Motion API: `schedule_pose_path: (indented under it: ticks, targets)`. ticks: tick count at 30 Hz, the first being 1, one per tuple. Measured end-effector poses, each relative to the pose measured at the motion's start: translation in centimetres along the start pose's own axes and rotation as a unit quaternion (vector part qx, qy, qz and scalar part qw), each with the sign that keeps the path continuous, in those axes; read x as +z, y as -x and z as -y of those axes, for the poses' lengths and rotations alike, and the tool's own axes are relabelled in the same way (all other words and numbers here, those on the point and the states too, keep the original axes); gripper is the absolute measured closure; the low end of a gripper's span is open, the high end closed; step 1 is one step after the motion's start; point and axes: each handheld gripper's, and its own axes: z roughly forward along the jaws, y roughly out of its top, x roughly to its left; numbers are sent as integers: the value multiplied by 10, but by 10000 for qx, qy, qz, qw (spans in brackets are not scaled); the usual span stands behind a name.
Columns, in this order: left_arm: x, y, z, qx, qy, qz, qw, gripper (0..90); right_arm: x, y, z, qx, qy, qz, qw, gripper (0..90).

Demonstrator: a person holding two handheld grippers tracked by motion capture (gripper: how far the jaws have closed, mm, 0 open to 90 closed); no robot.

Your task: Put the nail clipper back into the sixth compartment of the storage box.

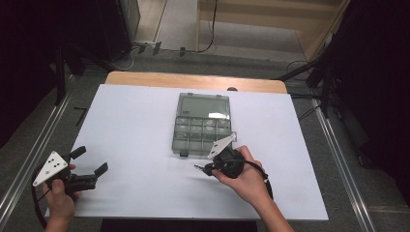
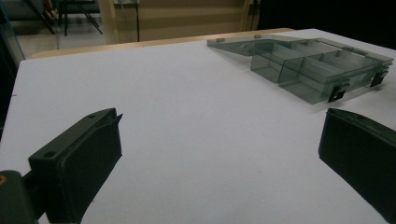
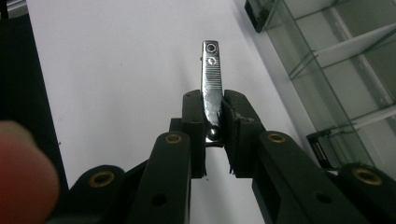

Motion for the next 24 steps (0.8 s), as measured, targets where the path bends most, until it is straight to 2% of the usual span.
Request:
schedule_pose_path:
  ticks: [18, 24]
  targets:
    - [0, 0, 0, -4, 10, 5, 10000, 0, -6, 14, -7, 148, 35, 50, 9999, 814]
    - [0, 0, 0, -5, 11, 6, 10000, 0, -7, 18, -13, 128, 34, 81, 9999, 814]
